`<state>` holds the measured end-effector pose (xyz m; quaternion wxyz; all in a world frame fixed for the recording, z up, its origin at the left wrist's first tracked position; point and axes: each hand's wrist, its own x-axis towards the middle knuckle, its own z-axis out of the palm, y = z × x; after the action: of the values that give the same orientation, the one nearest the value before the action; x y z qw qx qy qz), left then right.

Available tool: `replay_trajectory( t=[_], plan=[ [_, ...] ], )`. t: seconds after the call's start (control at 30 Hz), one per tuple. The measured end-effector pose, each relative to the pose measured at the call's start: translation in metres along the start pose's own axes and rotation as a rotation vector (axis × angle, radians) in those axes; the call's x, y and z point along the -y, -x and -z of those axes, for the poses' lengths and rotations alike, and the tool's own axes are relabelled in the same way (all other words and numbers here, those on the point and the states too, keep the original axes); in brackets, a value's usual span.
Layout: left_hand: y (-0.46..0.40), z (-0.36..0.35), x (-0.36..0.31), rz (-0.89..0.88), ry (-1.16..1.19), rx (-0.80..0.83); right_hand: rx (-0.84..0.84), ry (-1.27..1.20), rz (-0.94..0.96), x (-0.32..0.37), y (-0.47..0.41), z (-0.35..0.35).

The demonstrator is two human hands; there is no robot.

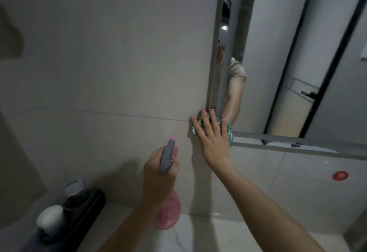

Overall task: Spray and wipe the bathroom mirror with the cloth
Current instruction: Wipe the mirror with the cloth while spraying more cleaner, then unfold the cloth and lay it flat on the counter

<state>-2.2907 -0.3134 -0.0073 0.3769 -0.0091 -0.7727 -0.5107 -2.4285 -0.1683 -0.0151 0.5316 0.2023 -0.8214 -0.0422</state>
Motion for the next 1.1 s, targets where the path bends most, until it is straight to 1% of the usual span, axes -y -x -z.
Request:
replay_trajectory(
  t=[0.1, 0.23, 0.33, 0.47, 0.6, 0.7, 0.87, 0.97, 1.1],
  plan=[
    [0.003, 0.012, 0.004, -0.019, 0.081, -0.016, 0.022, 0.001, -0.003, 0.003, 0.0, 0.006],
    [0.015, 0.021, -0.001, -0.023, 0.183, -0.014, 0.018, -0.181, 0.004, 0.008, 0.008, 0.029],
    [0.033, 0.029, -0.003, -0.035, 0.146, 0.01, 0.0, -0.311, -0.013, 0.024, 0.024, 0.055],
    [0.066, 0.043, -0.012, -0.058, 0.086, 0.08, 0.048, -0.405, -0.022, 0.035, 0.063, 0.086],
    [0.105, 0.058, -0.03, 0.043, 0.063, 0.109, 0.152, -0.46, -0.049, 0.036, 0.106, 0.115],
    [0.14, 0.069, -0.037, 0.096, -0.042, 0.097, 0.234, -0.519, -0.082, 0.038, 0.14, 0.139],
    [0.198, 0.09, -0.042, 0.264, -0.081, 0.08, 0.346, -0.653, -0.131, 0.068, 0.205, 0.166],
    [0.224, 0.1, -0.04, 0.286, -0.07, 0.093, 0.426, -0.684, -0.151, 0.093, 0.235, 0.179],
    [0.246, 0.118, -0.025, 0.291, -0.058, 0.126, 0.482, -0.726, -0.186, 0.119, 0.259, 0.197]
  ],
)
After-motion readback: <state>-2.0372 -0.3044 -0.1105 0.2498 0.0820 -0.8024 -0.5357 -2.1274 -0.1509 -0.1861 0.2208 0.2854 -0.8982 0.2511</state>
